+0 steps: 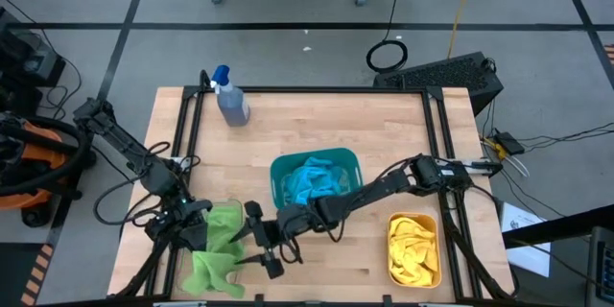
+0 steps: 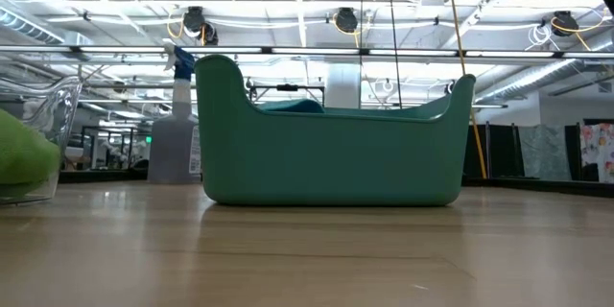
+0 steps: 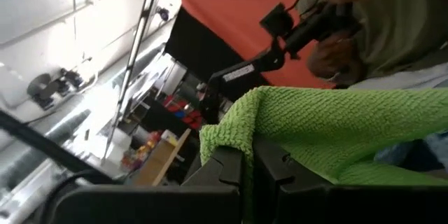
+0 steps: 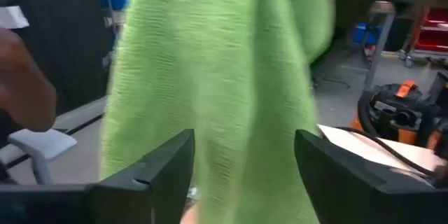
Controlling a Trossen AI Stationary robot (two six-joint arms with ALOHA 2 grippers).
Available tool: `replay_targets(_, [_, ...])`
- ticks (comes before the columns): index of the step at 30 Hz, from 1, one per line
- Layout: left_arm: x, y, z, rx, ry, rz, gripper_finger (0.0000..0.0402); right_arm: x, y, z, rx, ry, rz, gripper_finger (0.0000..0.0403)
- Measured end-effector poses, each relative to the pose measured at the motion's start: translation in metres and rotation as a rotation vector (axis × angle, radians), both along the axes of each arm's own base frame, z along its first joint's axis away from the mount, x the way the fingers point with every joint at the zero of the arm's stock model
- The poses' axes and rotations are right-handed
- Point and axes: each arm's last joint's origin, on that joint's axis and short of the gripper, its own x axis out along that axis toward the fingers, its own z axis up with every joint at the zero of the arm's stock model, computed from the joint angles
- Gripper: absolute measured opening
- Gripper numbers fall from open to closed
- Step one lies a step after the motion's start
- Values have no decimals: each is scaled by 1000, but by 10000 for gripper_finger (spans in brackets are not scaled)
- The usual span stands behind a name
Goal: Sort microfiber towel by color & place in baskets
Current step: Put the green microfiber towel into the transparent bin
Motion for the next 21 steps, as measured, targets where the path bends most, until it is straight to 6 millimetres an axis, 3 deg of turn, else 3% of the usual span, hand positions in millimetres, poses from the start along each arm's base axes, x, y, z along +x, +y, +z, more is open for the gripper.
replay_targets(6, [2, 1, 0, 4, -13, 63, 8, 1, -3, 1, -28, -20, -7, 176])
replay_targets(13, [2, 1, 1, -3, -14, 61, 8, 2, -7, 0, -119, -51, -4, 17])
replay_targets(18, [-2, 0, 2, -70, 97, 26, 8, -2, -3, -2, -178, 21, -3, 12])
replay_targets(21, [-7, -1, 2, -102, 176, -5, 8, -14, 1, 11, -206, 85, -31, 3])
